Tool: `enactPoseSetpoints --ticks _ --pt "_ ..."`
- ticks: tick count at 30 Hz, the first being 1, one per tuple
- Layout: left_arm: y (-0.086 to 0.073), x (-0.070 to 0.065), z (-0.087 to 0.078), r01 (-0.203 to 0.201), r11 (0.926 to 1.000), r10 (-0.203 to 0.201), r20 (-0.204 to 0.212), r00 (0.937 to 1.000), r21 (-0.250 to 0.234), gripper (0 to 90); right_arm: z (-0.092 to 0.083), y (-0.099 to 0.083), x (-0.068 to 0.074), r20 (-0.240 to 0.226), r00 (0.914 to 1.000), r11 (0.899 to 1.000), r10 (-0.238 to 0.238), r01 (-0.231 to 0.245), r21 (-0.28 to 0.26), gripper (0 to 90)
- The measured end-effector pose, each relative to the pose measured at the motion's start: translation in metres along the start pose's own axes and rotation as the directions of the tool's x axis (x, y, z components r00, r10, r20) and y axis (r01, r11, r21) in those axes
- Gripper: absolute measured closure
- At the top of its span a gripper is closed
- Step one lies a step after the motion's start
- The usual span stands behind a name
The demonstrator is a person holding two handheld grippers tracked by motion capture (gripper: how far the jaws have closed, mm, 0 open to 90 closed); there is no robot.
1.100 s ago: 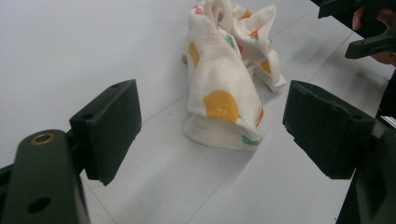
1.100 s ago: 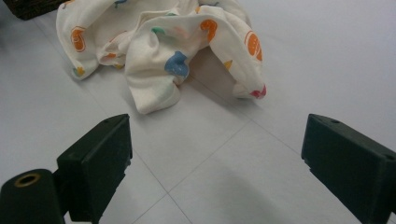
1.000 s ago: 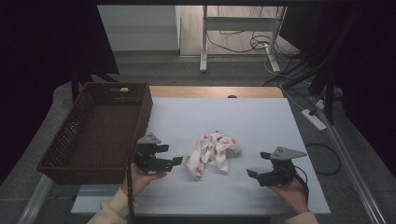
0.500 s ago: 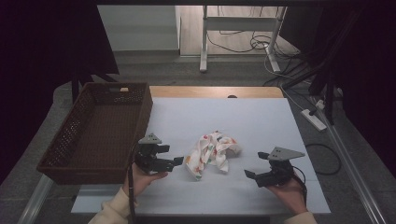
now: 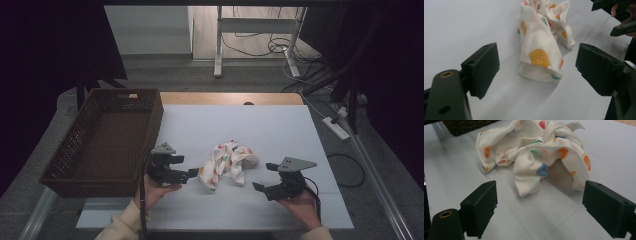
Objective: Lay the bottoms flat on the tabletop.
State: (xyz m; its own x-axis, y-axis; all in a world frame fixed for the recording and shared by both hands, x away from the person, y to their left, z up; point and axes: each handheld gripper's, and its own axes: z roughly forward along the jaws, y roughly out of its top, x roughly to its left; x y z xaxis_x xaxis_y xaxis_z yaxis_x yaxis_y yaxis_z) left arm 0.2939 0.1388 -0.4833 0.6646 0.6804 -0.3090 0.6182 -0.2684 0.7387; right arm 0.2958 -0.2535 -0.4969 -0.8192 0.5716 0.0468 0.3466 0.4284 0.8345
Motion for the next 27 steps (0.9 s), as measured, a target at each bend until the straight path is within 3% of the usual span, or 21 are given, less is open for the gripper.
enactPoseSetpoints --ticks 13,16,21,27 --pt "-0.001 0.002 0.011 0.005 0.9996 -0.005 0.009 0.9999 0.028 18.9 0.032 0.016 0.022 -0.058 0.9949 0.996 -0.082 0.084 0.036 24.3" --pt "-0.001 0.002 0.012 0.008 0.9995 -0.008 0.011 0.9999 0.029 18.9 0.041 0.018 0.025 -0.069 0.9941 0.995 -0.083 0.087 0.055 24.8" --pt "0.001 0.003 0.013 0.013 0.9996 -0.013 0.015 0.9998 0.027 18.9 0.049 0.019 0.027 -0.052 0.9945 0.993 -0.091 0.095 0.074 29.3" --pt "-0.001 0.002 0.015 0.012 0.9994 -0.012 0.027 0.9996 0.032 18.9 0.046 0.028 0.025 -0.035 0.9956 0.996 -0.087 0.088 0.014 31.8"
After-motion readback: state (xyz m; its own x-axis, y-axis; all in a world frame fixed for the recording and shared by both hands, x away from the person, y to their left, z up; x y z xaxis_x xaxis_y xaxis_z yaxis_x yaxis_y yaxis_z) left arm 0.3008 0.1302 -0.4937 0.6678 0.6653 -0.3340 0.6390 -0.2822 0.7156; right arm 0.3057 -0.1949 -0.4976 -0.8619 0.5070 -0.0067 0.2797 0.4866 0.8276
